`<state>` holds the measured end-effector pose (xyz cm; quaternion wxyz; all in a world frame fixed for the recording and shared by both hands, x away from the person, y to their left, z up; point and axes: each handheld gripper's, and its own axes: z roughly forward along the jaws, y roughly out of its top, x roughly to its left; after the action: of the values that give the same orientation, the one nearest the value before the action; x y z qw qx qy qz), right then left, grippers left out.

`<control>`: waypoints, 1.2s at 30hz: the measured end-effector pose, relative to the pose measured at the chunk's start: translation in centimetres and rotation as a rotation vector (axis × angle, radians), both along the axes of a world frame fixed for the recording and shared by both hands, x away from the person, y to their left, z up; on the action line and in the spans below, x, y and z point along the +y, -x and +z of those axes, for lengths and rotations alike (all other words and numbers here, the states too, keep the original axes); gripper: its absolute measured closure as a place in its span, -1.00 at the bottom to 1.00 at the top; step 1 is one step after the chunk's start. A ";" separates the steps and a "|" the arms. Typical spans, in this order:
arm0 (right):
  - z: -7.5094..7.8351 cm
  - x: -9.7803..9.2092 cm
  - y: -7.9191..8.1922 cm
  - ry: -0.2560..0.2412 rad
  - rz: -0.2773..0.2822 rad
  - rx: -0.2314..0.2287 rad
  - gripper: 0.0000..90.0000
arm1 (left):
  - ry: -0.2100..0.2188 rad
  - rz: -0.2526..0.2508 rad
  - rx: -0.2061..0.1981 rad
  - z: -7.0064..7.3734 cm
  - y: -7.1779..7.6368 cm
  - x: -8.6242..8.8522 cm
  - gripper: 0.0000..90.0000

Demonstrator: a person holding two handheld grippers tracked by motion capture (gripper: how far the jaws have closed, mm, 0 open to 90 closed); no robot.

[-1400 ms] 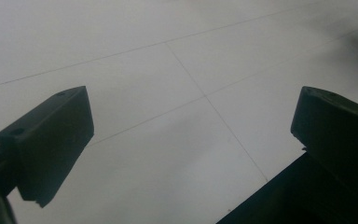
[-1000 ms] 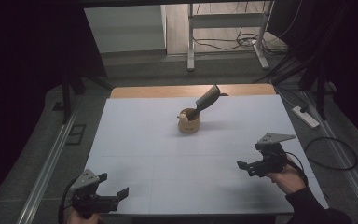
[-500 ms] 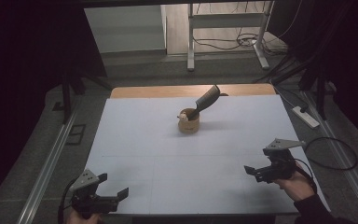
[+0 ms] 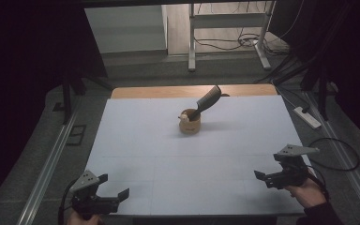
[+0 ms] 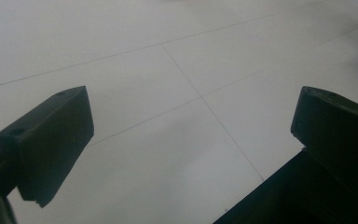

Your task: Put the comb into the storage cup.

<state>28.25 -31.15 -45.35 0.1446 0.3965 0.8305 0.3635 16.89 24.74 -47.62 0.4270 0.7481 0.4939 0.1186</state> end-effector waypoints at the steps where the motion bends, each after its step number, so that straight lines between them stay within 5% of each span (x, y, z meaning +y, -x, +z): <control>1: 0.0 -0.1 0.1 0.002 0.001 0.001 -1.00 | 0.000 0.000 0.000 0.0 0.0 0.0 -1.00; 36: -0.4 -4.5 3.5 0.021 -0.147 0.002 -1.00 | -0.002 0.003 0.000 0.0 0.0 0.0 -1.00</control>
<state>24.78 -35.60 -45.76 0.1742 0.4552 0.8031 0.3426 16.88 24.73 -47.62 0.4259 0.7479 0.4949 0.1196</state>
